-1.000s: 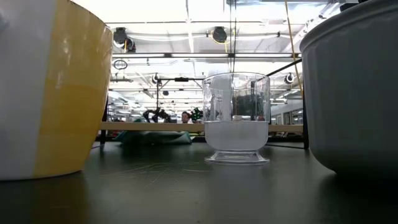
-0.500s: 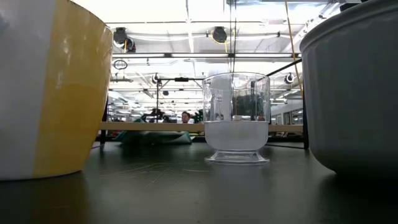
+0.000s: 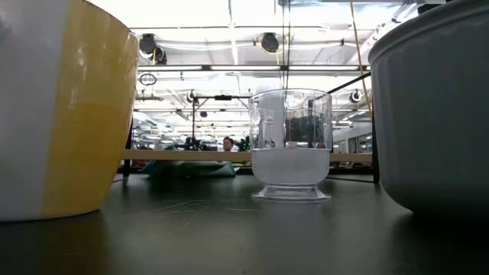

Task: Stack small to large cups/mugs on shelf
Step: Put the yellow mug on the shelf

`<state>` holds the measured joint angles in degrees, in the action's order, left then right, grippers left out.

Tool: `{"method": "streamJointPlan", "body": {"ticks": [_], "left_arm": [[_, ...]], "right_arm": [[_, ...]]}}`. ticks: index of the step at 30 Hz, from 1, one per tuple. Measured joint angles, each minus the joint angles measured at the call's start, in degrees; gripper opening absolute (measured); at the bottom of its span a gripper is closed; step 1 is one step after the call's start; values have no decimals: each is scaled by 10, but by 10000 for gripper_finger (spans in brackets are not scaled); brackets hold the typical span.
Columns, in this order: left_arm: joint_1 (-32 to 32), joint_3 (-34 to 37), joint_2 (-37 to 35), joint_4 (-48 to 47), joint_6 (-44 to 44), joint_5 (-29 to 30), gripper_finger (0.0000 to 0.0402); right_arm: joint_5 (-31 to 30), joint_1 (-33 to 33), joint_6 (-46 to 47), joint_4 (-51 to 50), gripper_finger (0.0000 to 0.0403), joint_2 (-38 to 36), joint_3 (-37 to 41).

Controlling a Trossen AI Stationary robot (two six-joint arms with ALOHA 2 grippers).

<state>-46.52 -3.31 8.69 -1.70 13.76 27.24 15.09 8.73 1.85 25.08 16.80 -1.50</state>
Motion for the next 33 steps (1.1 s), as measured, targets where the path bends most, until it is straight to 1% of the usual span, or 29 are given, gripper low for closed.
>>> {"method": "streamJointPlan", "body": {"ticks": [3, 7, 11, 25, 30, 33], "left_arm": [[0, 0, 0, 41, -1, 1, 33], [0, 0, 0, 63, -20, -3, 33], [0, 0, 0, 63, -29, -16, 33], [0, 0, 0, 63, -31, -17, 33], [0, 0, 0, 62, -34, -17, 33], [0, 0, 0, 62, -33, -17, 33]], "right_arm": [[0, 0, 0, 0, 0, 0, 0], [0, 0, 4, 9, 0, 0, 0], [0, 0, 4, 21, 0, 0, 0], [0, 0, 5, 21, 0, 0, 0], [0, 0, 32, 21, 0, 0, 0], [0, 0, 33, 29, 0, 0, 0]]}}
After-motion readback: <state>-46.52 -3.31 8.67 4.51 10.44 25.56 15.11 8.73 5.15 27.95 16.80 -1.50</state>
